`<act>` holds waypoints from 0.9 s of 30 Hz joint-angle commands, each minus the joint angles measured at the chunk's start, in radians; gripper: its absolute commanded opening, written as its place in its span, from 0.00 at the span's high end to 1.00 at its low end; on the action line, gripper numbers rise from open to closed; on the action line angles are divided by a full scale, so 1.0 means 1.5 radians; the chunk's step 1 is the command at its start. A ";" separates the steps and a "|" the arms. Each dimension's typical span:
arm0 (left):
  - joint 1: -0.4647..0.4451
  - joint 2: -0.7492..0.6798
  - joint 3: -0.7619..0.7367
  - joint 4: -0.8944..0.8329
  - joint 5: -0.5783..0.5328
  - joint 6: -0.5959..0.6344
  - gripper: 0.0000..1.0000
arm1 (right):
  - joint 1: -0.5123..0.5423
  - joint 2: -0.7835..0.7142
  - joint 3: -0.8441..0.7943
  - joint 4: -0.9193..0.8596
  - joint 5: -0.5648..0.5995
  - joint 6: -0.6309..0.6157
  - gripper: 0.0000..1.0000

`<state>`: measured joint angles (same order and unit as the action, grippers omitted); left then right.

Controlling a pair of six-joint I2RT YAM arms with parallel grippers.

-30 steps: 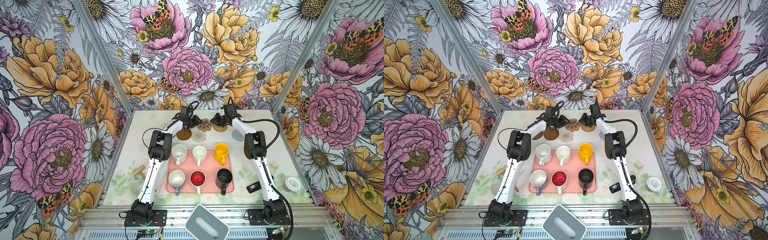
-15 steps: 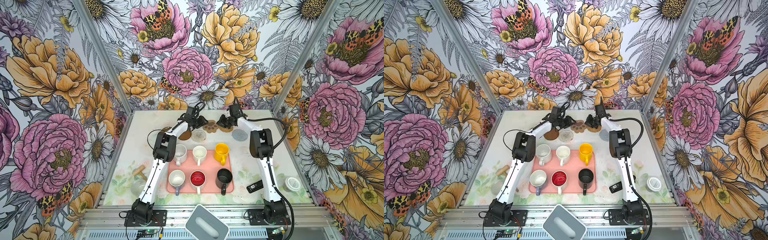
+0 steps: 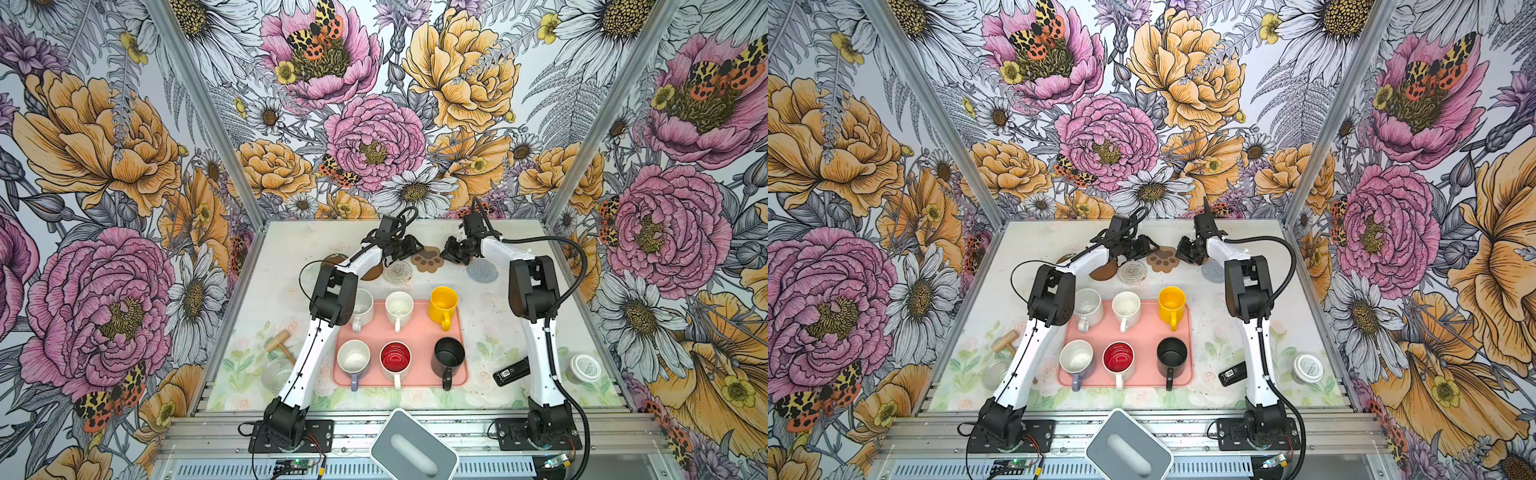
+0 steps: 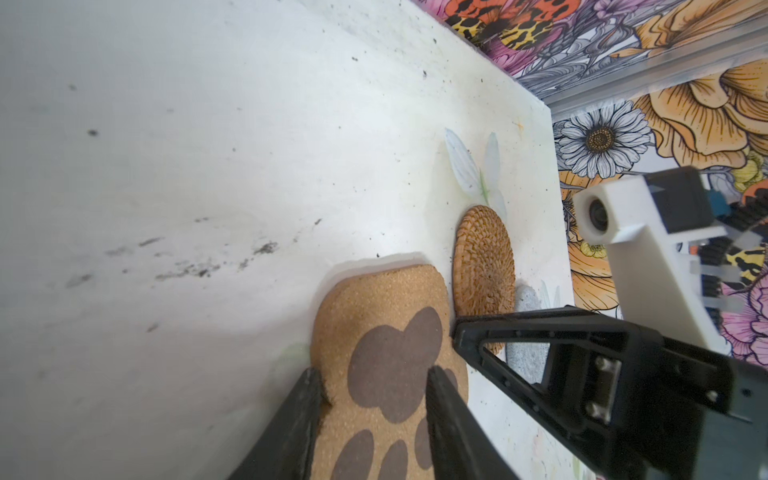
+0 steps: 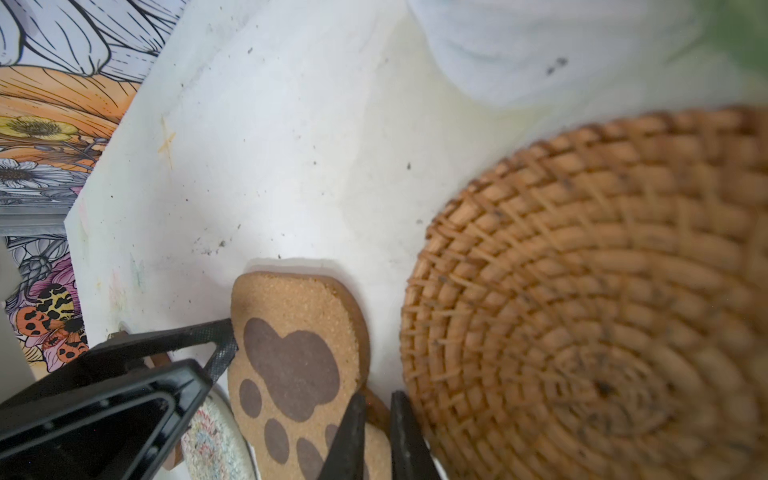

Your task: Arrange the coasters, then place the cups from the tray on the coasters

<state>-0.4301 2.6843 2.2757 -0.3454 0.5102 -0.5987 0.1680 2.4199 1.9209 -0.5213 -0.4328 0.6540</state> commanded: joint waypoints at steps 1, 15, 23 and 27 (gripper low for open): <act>-0.030 -0.021 -0.050 -0.043 0.034 0.021 0.56 | 0.009 -0.036 -0.037 -0.024 0.001 -0.017 0.84; -0.040 -0.083 -0.147 -0.062 0.011 0.059 0.56 | 0.024 -0.098 -0.145 -0.023 0.011 -0.033 0.84; -0.042 -0.086 -0.145 -0.085 -0.001 0.070 0.55 | 0.035 -0.112 -0.170 -0.023 0.023 -0.034 0.84; -0.038 -0.083 -0.133 -0.102 -0.012 0.077 0.50 | 0.039 -0.110 -0.173 -0.023 0.023 -0.032 0.83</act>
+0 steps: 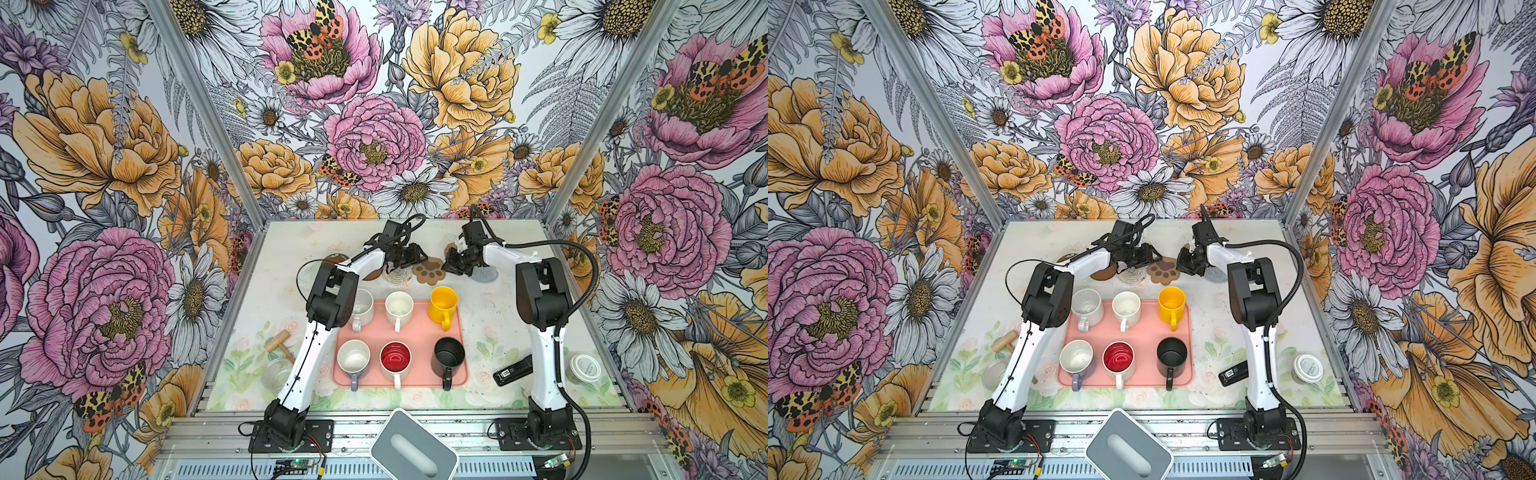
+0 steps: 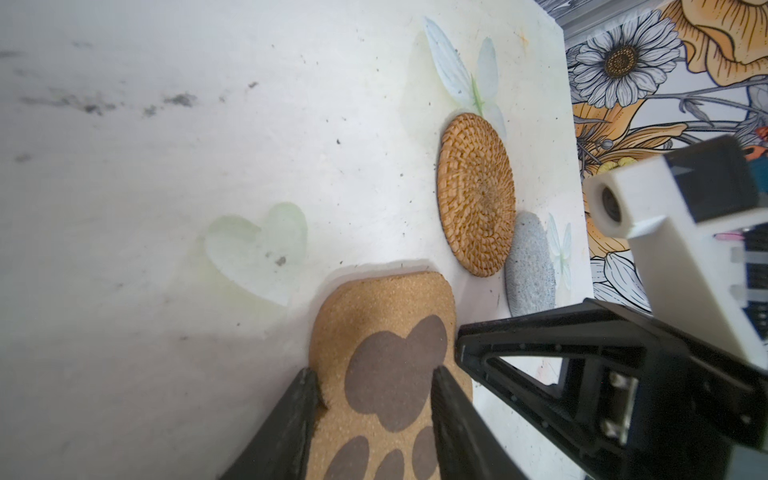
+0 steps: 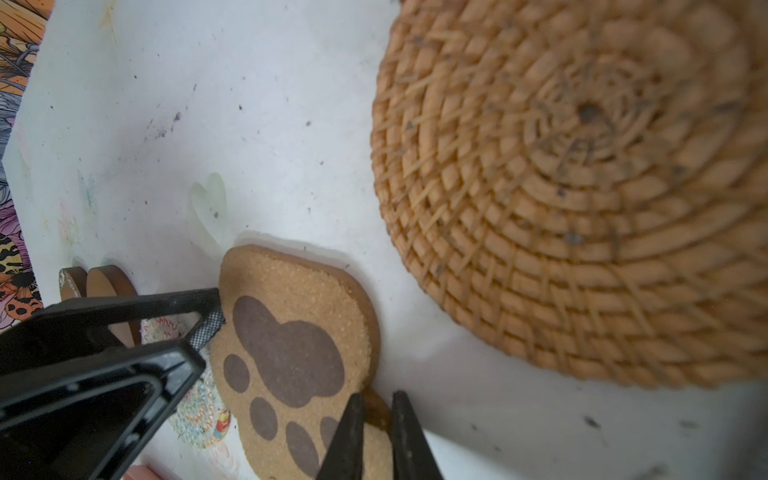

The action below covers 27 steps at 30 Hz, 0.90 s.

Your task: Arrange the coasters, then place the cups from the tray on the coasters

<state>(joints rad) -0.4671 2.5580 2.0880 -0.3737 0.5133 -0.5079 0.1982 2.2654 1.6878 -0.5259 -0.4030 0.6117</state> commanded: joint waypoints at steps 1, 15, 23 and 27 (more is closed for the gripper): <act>-0.012 0.002 -0.006 -0.083 -0.015 0.016 0.49 | 0.019 -0.006 -0.020 -0.020 0.003 -0.004 0.84; 0.016 0.010 0.078 -0.100 -0.021 0.005 0.43 | 0.018 -0.042 -0.013 -0.018 0.056 0.009 0.83; 0.036 0.008 0.133 -0.101 -0.017 -0.012 0.43 | 0.015 -0.063 -0.004 -0.016 0.065 0.016 0.83; 0.052 -0.023 0.105 -0.101 -0.014 -0.010 0.43 | 0.014 -0.082 -0.011 -0.016 0.064 0.010 0.83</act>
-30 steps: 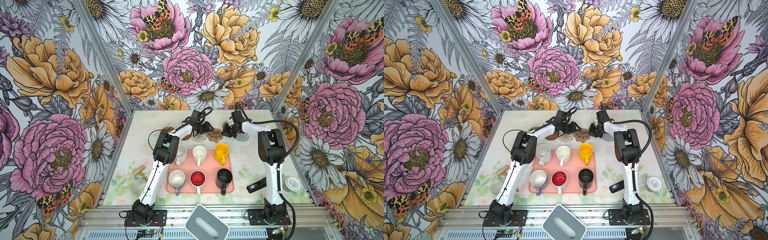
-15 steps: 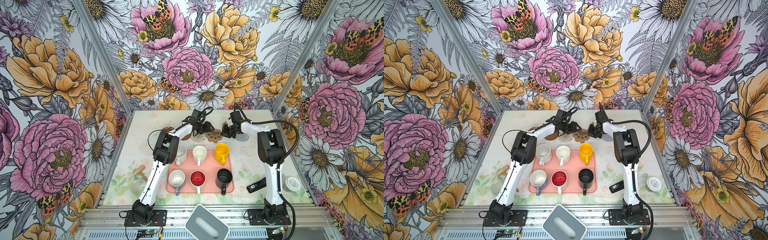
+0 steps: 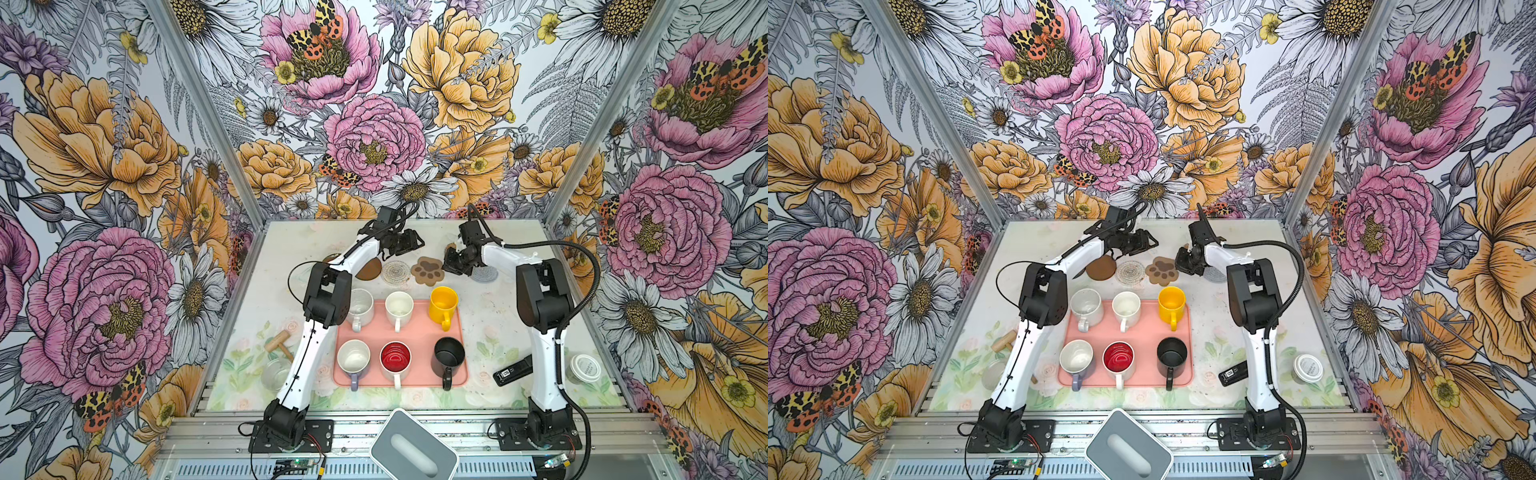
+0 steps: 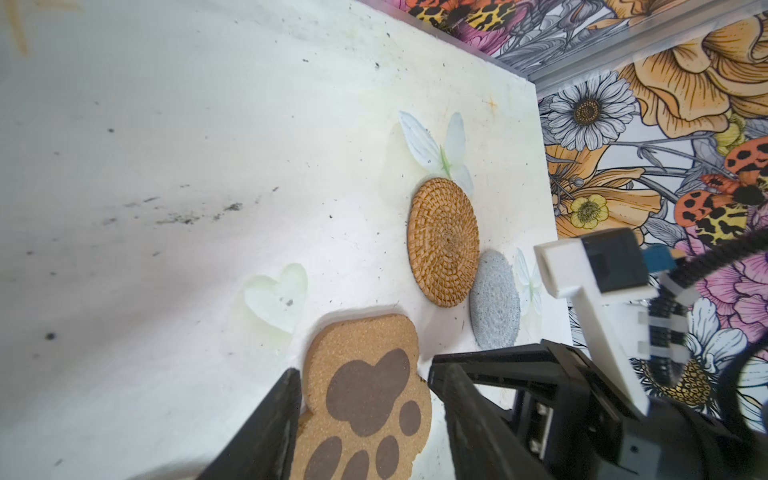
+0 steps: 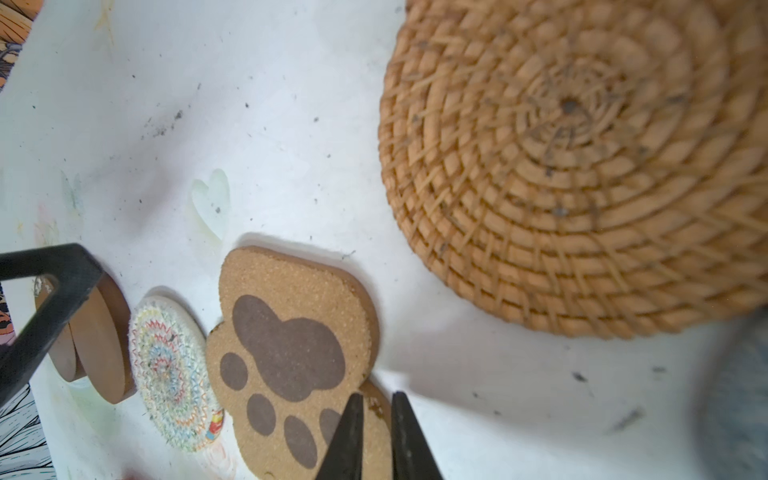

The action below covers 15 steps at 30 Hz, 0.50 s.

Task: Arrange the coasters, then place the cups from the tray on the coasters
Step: 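Open the left gripper and lift it away while the right gripper holds the paw coaster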

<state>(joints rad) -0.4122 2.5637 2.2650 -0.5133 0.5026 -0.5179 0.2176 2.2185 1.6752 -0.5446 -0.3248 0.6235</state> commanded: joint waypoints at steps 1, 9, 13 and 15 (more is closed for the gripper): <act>0.021 -0.041 -0.028 -0.008 -0.008 -0.001 0.44 | 0.001 -0.056 -0.006 -0.003 0.012 0.000 0.83; 0.056 -0.163 -0.171 -0.095 -0.044 0.077 0.58 | -0.001 -0.093 -0.043 -0.004 -0.015 -0.024 0.83; 0.062 -0.217 -0.248 -0.126 -0.060 0.108 0.64 | 0.001 -0.095 -0.069 -0.005 -0.026 -0.029 0.83; 0.065 -0.237 -0.279 -0.131 -0.063 0.116 0.67 | 0.002 -0.094 -0.082 -0.005 -0.027 -0.032 0.83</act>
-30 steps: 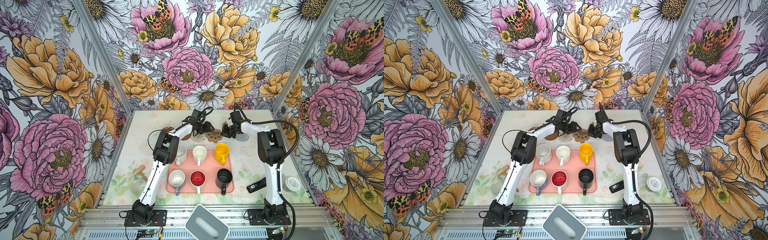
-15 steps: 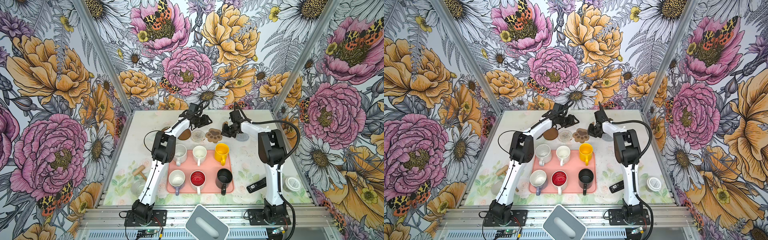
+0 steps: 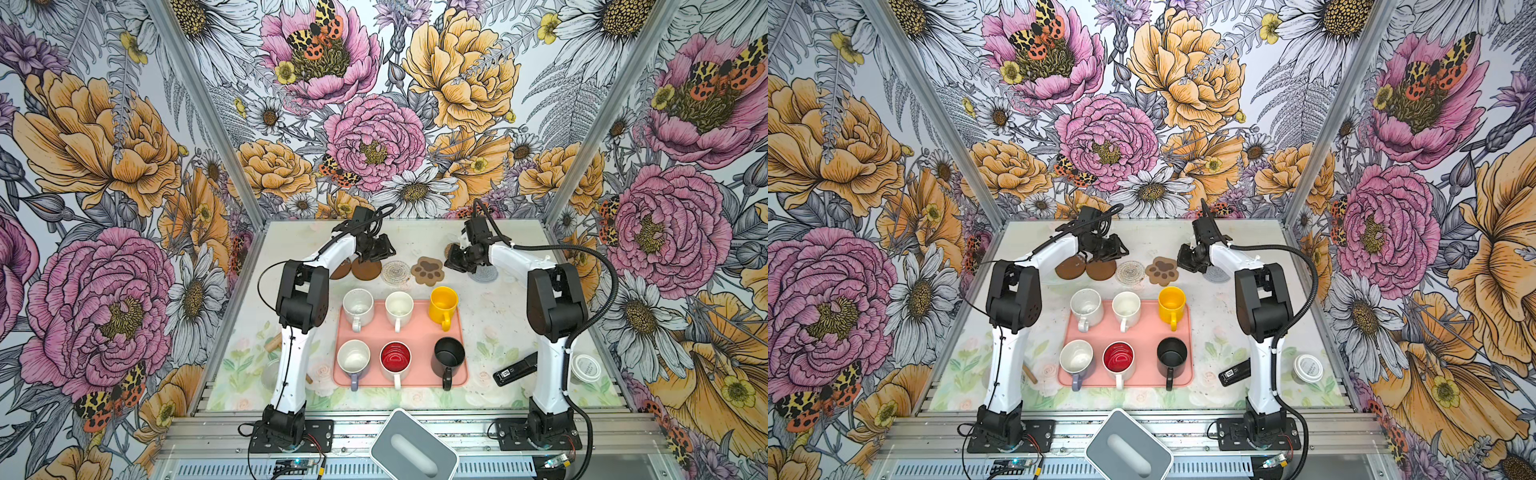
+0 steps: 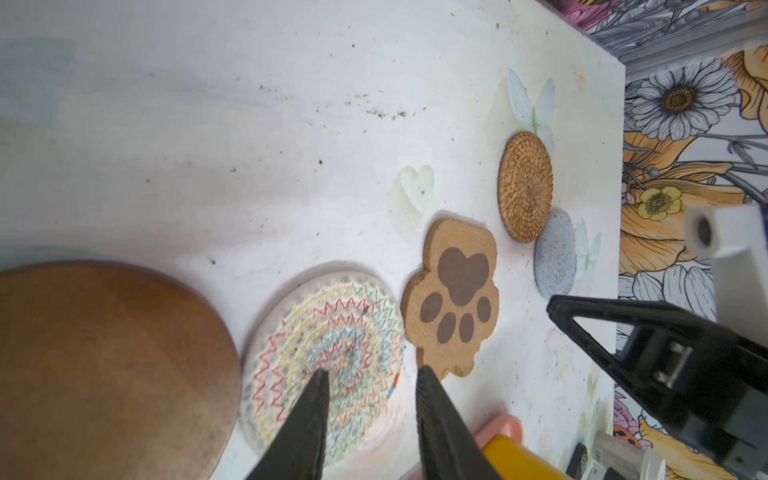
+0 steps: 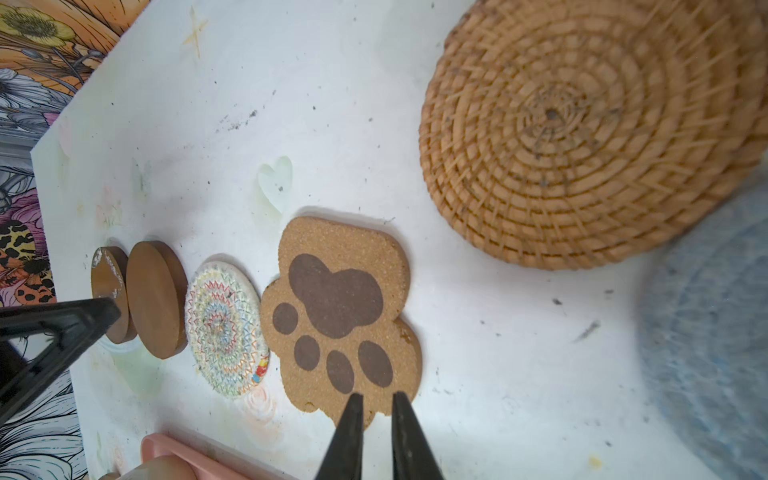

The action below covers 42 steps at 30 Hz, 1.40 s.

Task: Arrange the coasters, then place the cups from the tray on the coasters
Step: 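Open the left gripper and lift it away while the right gripper holds the paw coaster, then move the right gripper onto the woven rattan coaster while the left gripper rises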

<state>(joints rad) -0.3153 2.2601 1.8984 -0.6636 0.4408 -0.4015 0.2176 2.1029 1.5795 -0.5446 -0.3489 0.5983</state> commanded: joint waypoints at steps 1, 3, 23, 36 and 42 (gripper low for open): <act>0.001 -0.043 -0.047 -0.034 -0.023 0.043 0.68 | 0.003 -0.016 -0.024 -0.005 -0.012 -0.018 0.83; -0.002 -0.050 -0.059 -0.045 -0.019 0.054 0.70 | 0.005 -0.014 -0.033 -0.004 -0.015 -0.021 0.84; -0.049 0.013 -0.049 -0.138 -0.055 0.096 1.00 | 0.015 -0.008 -0.063 -0.003 -0.022 -0.023 0.85; -0.039 0.065 -0.017 -0.138 -0.061 0.074 1.00 | 0.025 0.026 -0.039 -0.002 -0.038 -0.014 0.86; -0.034 0.079 0.001 -0.138 -0.057 0.068 1.00 | 0.026 0.043 -0.018 0.000 -0.039 -0.006 0.86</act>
<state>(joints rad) -0.3813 2.3383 1.8797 -0.8764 0.3813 -0.2886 0.2504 2.1403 1.5097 -0.5484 -0.4030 0.5846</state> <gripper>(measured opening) 0.049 0.140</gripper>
